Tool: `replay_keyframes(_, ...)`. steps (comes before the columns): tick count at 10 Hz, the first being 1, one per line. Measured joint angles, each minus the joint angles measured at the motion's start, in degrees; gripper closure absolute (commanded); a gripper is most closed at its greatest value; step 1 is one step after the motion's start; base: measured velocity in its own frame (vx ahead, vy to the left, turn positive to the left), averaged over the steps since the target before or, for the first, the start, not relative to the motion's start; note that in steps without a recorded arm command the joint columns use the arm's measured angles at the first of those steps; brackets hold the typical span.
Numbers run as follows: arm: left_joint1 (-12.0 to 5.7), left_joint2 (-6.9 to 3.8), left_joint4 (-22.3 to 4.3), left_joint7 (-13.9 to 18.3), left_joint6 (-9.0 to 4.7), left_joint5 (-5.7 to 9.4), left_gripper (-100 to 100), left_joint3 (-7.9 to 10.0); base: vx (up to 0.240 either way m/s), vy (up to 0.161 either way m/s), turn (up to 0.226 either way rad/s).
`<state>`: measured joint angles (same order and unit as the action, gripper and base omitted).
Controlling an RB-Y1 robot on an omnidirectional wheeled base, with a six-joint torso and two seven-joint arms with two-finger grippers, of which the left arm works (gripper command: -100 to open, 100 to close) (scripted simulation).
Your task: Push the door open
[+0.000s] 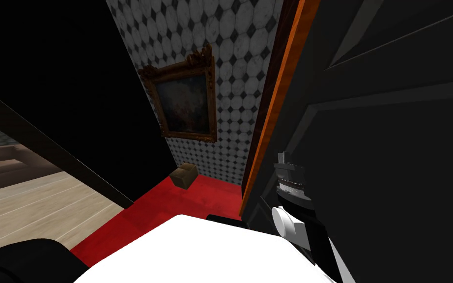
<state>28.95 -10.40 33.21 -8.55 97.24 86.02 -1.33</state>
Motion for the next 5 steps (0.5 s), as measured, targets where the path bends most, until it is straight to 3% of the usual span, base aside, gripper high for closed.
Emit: replay_keyframes(5,-0.8,-0.64,0.21,0.33,0.62,0.62,-100,-0.23,0.019,-0.025,0.014)
